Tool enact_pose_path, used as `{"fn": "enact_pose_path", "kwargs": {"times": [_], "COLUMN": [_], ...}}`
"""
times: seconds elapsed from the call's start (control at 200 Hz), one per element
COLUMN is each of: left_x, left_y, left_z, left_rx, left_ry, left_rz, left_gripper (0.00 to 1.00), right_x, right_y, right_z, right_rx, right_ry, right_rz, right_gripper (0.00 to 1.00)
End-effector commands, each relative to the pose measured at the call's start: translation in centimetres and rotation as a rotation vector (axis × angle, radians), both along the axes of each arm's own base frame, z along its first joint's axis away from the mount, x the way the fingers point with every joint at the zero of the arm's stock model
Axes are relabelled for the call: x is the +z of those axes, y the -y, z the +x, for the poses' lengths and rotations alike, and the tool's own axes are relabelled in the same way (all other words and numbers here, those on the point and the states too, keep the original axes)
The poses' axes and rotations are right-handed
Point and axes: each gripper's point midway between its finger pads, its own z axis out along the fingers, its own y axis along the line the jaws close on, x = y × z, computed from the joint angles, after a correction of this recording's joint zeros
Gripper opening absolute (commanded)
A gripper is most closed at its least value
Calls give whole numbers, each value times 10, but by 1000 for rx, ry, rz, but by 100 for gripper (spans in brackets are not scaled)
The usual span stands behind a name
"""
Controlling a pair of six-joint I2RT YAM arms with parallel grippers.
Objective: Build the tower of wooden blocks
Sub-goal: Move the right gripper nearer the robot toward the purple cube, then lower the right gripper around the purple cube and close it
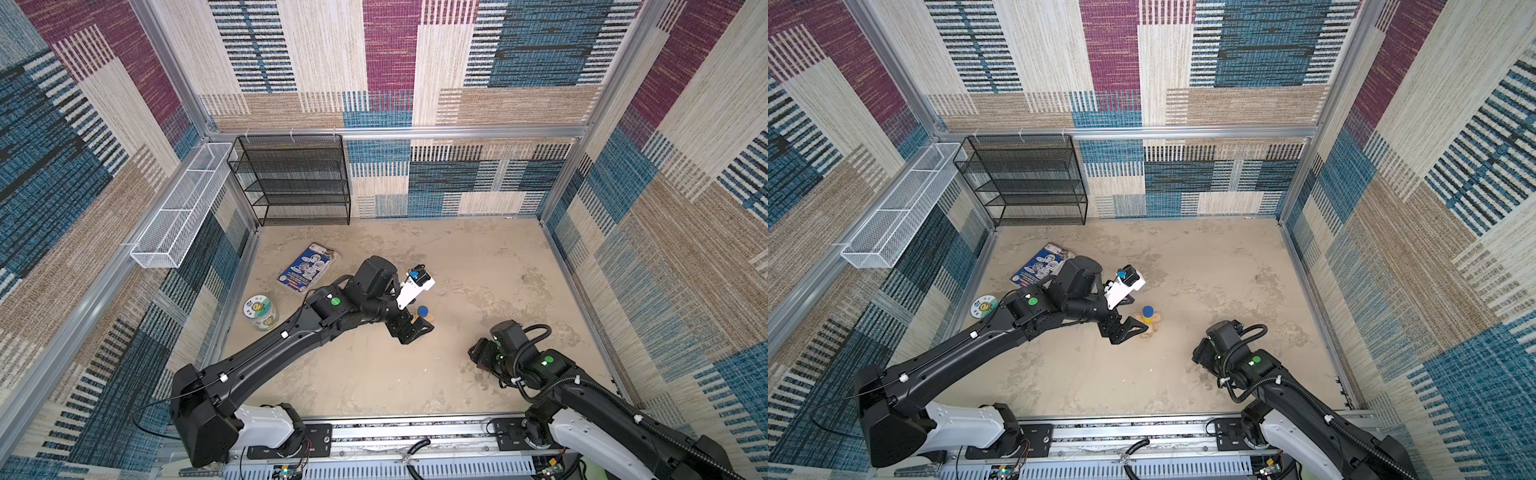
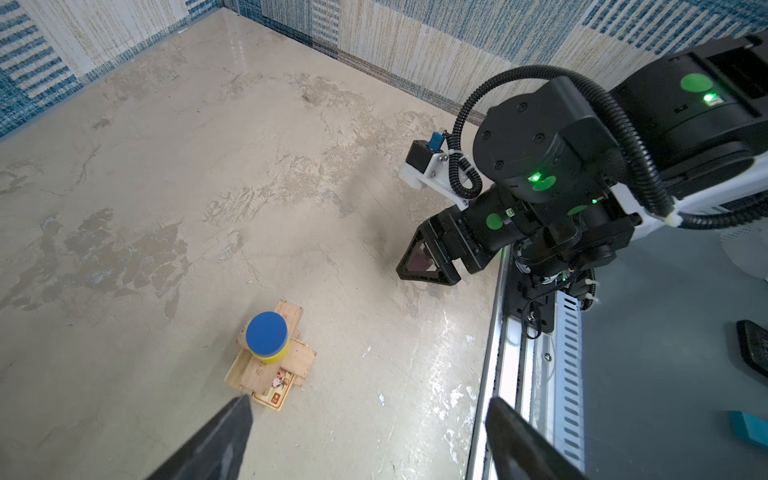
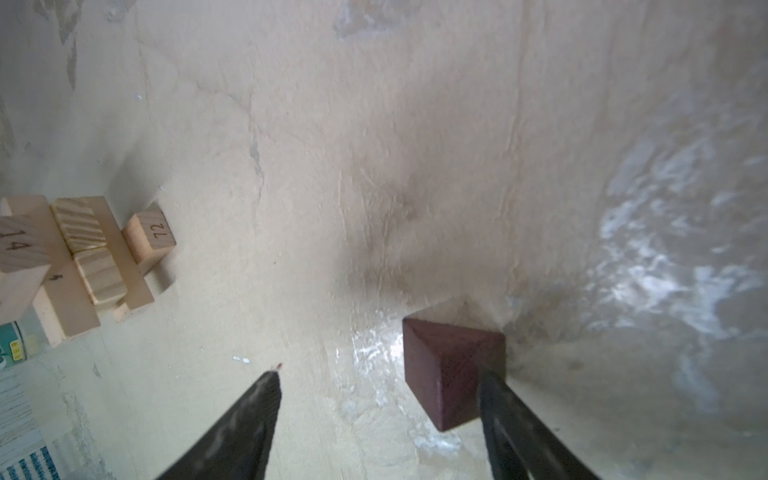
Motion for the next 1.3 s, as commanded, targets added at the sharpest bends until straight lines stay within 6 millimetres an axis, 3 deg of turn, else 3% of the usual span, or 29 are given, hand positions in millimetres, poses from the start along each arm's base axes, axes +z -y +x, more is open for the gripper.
{"fn": "enact_pose_path", "kwargs": {"times": [0.0,0.416,0.671,1.157,1.292], "left_x": [4,2,0,-2,-2], "left_y": [1,0,0,1,0], "left_z": [0,1,2,3,4], "left_rx": [-10,-6,-5,-5,-2], "left_ry": [17,19,15,16,21], "left_rz": [-2,5,13,20,24], "left_gripper": [93,92,92,93,93], "right_x": [-2,-12,-10,1,-2], "right_y": [-4,-13,-22,-57,-59], "right_z": [-8,-14,7,63,66], "right_rx": [18,51,76,156,174], "right_ry": [-32,-56,-23,42,20], "right_rz": [27,78,56,50,20], "right_gripper": [77,76,77,77,77]}}
